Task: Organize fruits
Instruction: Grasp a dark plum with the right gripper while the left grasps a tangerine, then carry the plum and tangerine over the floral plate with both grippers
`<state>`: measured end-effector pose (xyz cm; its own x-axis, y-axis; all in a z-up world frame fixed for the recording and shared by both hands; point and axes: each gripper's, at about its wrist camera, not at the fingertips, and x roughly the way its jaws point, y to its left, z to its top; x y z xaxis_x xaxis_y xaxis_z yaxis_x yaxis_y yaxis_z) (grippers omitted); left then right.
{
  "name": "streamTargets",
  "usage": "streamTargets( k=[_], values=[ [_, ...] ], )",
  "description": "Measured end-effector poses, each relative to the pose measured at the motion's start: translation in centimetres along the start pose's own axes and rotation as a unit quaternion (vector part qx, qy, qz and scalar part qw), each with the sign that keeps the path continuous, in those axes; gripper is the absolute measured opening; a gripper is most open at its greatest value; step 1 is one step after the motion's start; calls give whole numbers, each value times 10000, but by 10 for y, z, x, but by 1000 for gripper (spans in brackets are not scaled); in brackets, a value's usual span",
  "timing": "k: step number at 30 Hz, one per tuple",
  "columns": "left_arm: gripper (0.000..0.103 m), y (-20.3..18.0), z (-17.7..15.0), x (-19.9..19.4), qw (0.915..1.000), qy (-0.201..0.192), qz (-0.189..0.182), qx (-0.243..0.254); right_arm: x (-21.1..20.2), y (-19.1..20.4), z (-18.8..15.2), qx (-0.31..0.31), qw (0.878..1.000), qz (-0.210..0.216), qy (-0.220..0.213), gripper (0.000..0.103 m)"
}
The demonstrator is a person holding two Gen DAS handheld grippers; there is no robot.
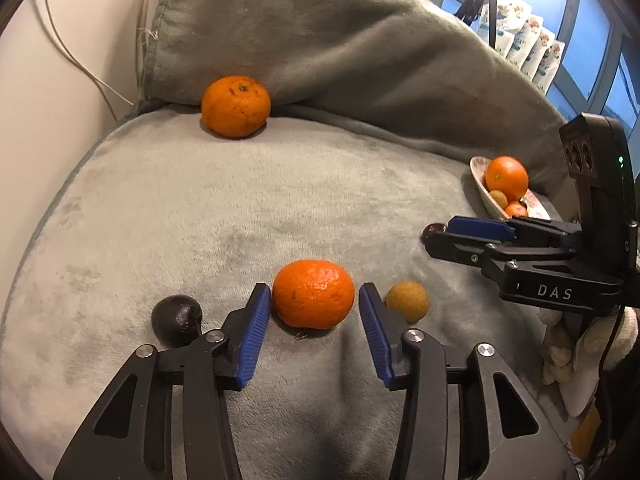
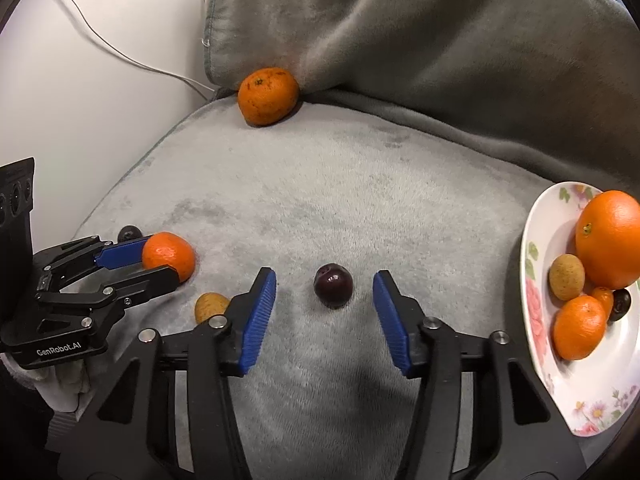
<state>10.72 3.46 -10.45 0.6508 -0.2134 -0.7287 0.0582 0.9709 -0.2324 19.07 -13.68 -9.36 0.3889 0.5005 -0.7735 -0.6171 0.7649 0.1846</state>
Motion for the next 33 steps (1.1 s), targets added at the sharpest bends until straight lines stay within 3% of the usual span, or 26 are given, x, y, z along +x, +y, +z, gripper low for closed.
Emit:
streamTargets(
  k=[7, 13, 23, 33],
  values=[
    [40, 3, 1, 2, 9999, 36, -37, -87, 9, 0, 0, 42, 9999, -21, 100, 41],
    [39, 2, 0, 1, 10000, 20, -22, -78, 11, 1, -1, 16, 9999, -82, 111, 23],
    [39, 2, 3, -9, 9998, -94, -48, -159, -3, -3, -3, 97, 9999, -38, -104, 22],
    [39, -16, 12, -25, 9992, -334, -229, -67, -43, -8, -14, 85, 9988, -95, -465, 22]
  ],
)
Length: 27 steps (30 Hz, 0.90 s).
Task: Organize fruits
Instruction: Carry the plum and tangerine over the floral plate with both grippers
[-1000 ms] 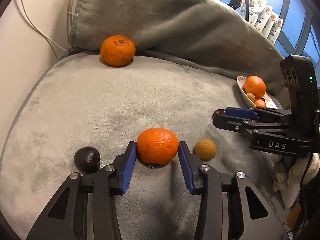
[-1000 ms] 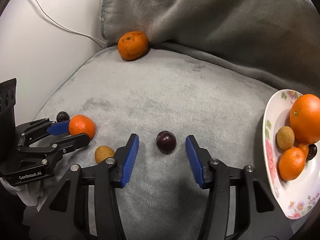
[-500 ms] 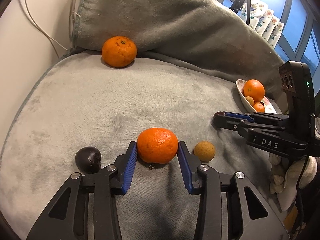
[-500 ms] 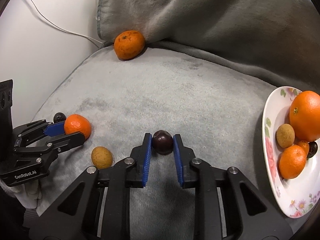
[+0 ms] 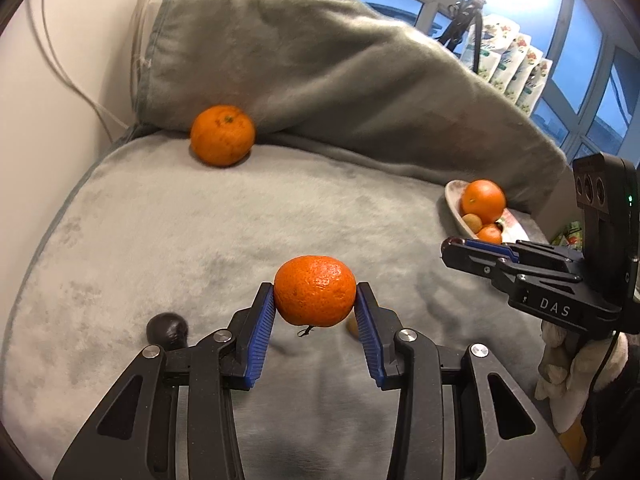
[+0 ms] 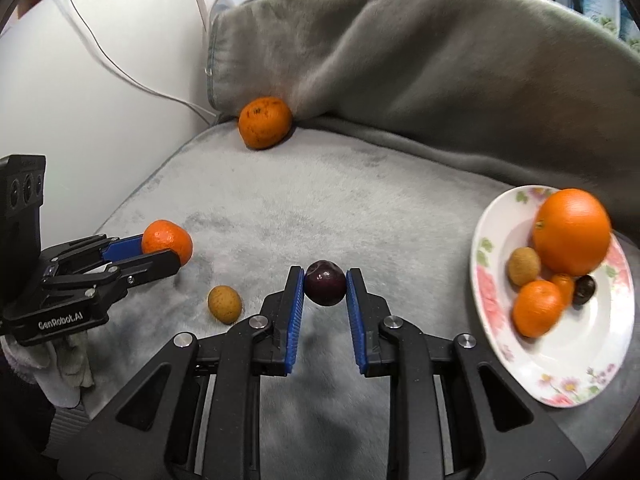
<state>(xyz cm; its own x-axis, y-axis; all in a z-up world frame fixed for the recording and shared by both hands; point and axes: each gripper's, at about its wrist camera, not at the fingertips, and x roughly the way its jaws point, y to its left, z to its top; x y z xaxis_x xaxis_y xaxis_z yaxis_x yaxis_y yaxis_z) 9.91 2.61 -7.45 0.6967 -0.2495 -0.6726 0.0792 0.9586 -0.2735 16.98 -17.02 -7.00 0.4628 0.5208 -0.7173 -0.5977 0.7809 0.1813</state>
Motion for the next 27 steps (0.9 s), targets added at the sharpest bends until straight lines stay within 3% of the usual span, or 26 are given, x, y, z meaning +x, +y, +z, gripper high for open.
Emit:
streamTargets(
  k=[16, 27],
  values=[
    [39, -47, 14, 2, 9985, -148, -476, 221, -79, -49, -28, 367, 9966, -522, -526, 22],
    [39, -85, 27, 16, 9960, -144, -755, 448, -107, -100, -43, 778, 9911, -890, -610, 22]
  ],
)
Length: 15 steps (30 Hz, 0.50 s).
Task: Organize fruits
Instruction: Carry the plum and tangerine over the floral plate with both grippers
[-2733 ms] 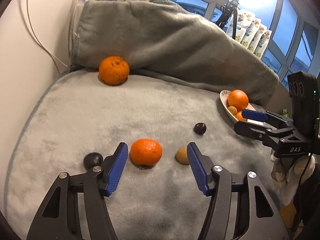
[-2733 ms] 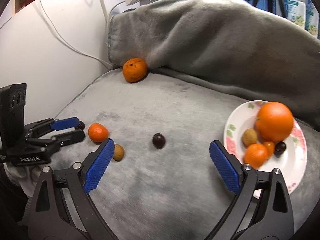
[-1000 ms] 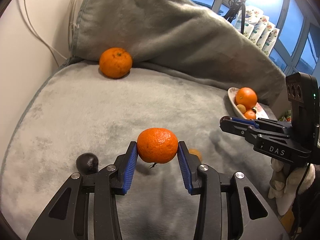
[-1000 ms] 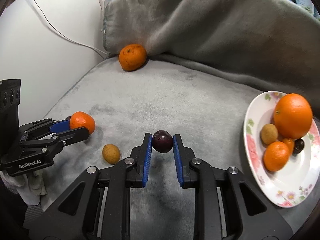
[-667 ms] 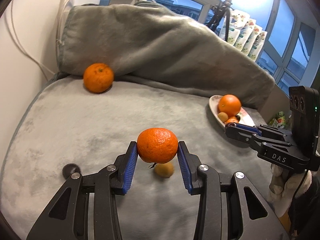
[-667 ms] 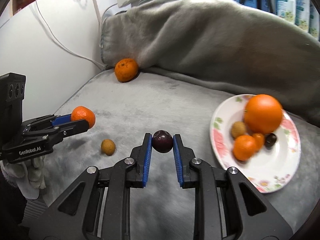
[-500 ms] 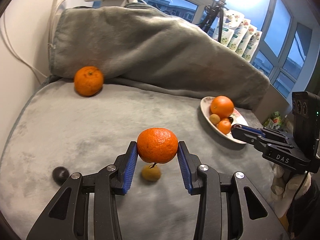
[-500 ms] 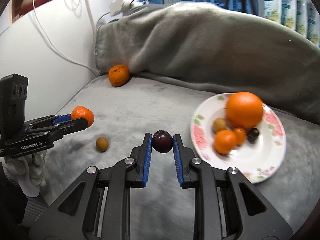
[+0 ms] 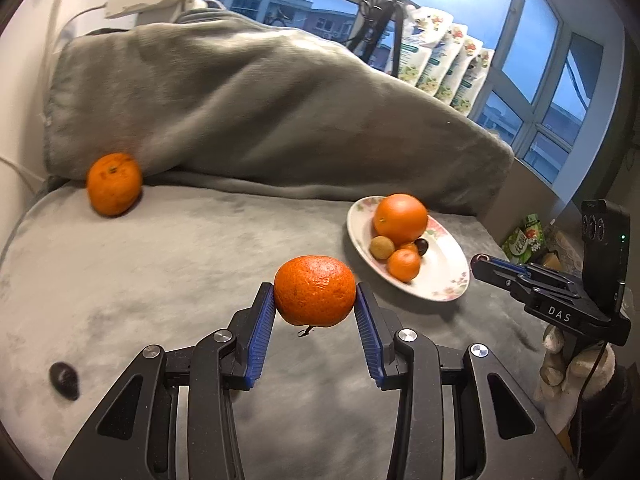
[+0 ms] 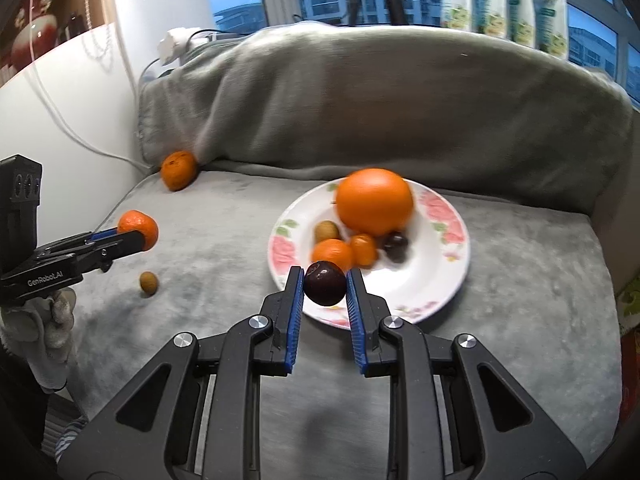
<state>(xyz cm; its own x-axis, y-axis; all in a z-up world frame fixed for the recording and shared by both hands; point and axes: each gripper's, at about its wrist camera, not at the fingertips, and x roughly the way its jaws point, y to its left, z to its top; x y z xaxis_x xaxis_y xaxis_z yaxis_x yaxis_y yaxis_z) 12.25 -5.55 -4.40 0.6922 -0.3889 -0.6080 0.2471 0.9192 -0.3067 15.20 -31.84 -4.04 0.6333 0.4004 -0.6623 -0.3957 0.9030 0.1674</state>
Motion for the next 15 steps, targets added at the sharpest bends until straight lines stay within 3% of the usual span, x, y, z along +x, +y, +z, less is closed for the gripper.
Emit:
streamTargets(
  k=[15],
  values=[
    [39, -36, 13, 39, 9992, 206, -273, 216, 3, -38, -4, 183, 9996, -230, 54, 22]
  ],
)
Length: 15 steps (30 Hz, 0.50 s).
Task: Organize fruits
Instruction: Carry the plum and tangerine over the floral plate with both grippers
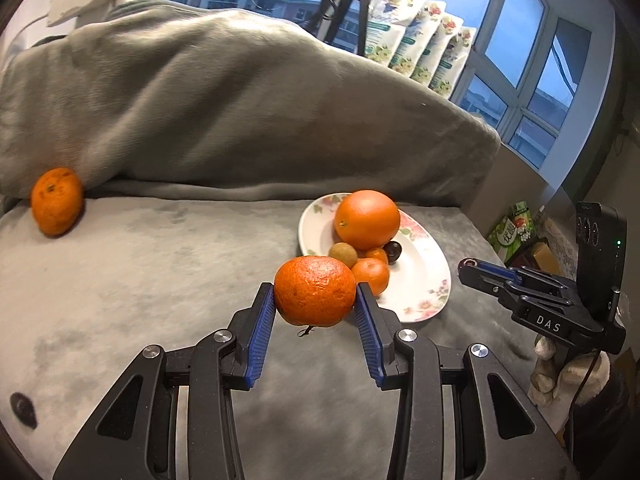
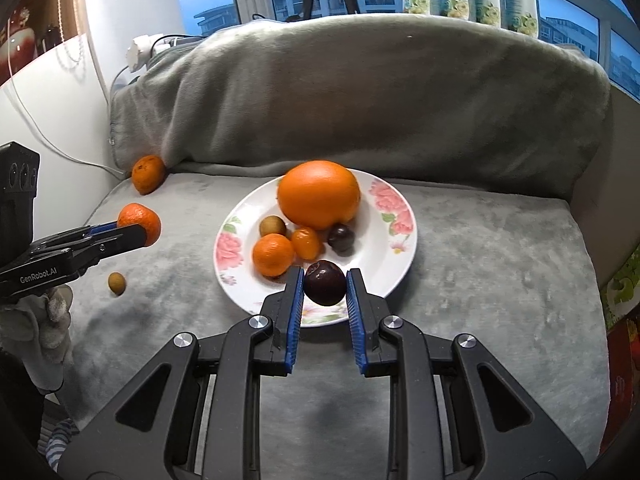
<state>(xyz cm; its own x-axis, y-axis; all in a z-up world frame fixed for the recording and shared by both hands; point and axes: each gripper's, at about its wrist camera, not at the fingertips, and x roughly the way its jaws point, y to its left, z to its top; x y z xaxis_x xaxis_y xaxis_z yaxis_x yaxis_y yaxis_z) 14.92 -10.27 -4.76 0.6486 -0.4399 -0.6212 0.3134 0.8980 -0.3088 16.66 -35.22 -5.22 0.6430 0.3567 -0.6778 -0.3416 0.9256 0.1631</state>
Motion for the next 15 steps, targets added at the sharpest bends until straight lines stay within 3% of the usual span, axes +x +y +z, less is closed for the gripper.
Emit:
streamTargets(
  k=[15],
  values=[
    [39, -14, 14, 38, 9997, 212, -2, 134, 13, -18, 2, 58, 10000, -32, 68, 22]
  ],
)
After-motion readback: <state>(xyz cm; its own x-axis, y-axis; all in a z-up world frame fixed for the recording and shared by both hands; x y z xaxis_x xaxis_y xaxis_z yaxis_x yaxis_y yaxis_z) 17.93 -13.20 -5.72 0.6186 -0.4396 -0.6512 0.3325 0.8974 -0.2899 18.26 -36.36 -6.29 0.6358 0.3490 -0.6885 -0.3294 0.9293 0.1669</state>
